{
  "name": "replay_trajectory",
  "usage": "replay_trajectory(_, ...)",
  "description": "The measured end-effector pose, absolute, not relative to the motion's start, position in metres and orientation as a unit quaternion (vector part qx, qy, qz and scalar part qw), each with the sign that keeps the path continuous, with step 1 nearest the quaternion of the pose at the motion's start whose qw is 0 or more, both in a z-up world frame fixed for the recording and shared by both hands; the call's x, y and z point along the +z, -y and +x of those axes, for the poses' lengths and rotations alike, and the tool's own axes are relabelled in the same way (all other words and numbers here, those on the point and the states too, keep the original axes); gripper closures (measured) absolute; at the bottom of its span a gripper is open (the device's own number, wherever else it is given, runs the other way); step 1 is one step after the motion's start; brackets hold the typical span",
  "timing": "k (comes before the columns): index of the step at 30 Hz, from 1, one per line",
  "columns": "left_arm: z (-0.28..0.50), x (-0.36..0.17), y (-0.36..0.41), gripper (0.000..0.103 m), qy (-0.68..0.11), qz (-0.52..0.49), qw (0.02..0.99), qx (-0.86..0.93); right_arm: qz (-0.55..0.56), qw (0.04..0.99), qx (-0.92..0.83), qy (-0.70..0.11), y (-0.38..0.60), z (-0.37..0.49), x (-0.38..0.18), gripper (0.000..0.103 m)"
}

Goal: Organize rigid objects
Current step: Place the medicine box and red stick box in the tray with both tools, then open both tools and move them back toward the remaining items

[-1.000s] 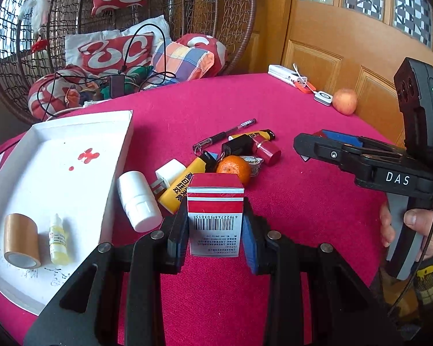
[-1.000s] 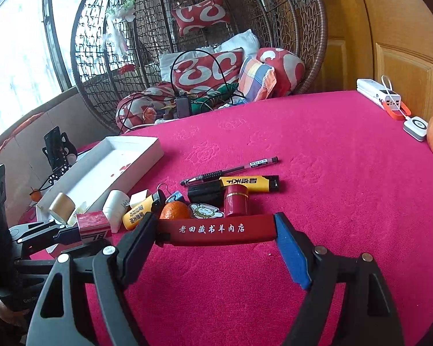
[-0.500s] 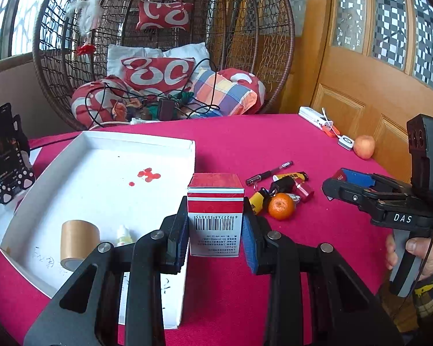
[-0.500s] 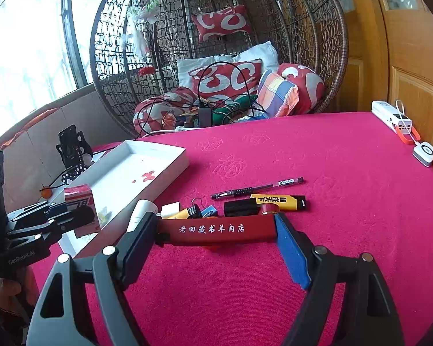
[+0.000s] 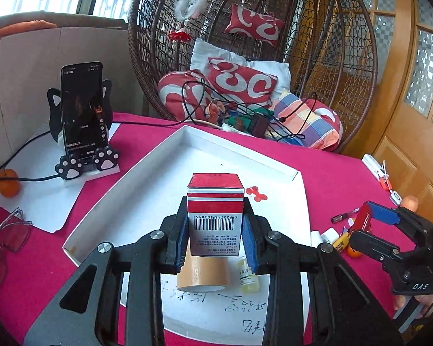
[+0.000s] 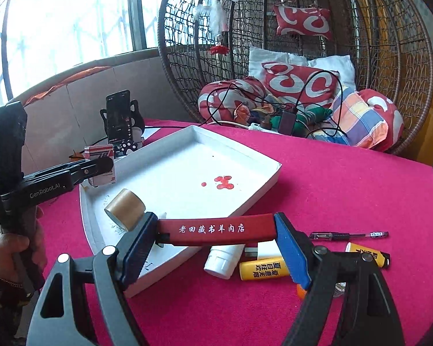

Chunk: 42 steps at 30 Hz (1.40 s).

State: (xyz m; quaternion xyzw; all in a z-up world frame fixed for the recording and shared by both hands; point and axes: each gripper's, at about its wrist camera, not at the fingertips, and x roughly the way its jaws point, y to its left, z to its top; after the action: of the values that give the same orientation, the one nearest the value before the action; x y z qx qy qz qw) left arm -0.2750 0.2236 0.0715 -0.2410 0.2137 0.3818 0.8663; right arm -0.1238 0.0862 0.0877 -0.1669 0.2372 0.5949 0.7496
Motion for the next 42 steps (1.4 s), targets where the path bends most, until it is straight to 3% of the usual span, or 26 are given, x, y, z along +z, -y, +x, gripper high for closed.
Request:
replay_trajectory(7, -0.259, 0.056, -0.241, 0.071, -0.241, -0.227, 0.843, 0.425, -0.180, 0.730, 0.610, -0.252, -0.142, -0.146, 0.074, 0.022)
replay_trajectory(9, -0.262, 0.053, -0.241, 0.065, -0.240, -0.226, 0.837, 0.437, -0.191, 0.730, 0.606, -0.253, -0.150, -0.152, 0.064, 0.022)
replay_trajectory(10, -0.265, 0.053, -0.241, 0.059, -0.237, -0.225, 0.835, 0.442, -0.195, 0.729, 0.604, -0.255, -0.151, -0.154, 0.060, 0.021)
replay_trajectory(12, -0.270, 0.053, -0.239, 0.012, -0.232, -0.221, 0.830, 0.456, -0.199, 0.730, 0.603, -0.253, -0.150, -0.156, 0.054, 0.021)
replay_trajectory(15, -0.275, 0.055, -0.237, 0.000, -0.224, -0.219, 0.825, 0.470, -0.193, 0.736, 0.603, -0.241, -0.143, -0.156, 0.053, 0.012)
replay_trajectory(18, -0.273, 0.055, -0.233, 0.000, -0.230, -0.212, 0.817, 0.484, -0.163, 0.742, 0.607, -0.236, -0.131, -0.150, 0.058, 0.000)
replay_trajectory(31, -0.255, 0.061, -0.202, 0.000, -0.237, -0.190, 0.833, 0.462, -0.123, 0.779, 0.574, -0.220, -0.079, -0.130, 0.066, 0.000)
replay_trajectory(42, -0.224, 0.067, -0.160, 0.000, -0.233, -0.185, 0.885, 0.358, -0.047, 0.847, 0.479, -0.225, -0.007, -0.044, 0.072, 0.000)
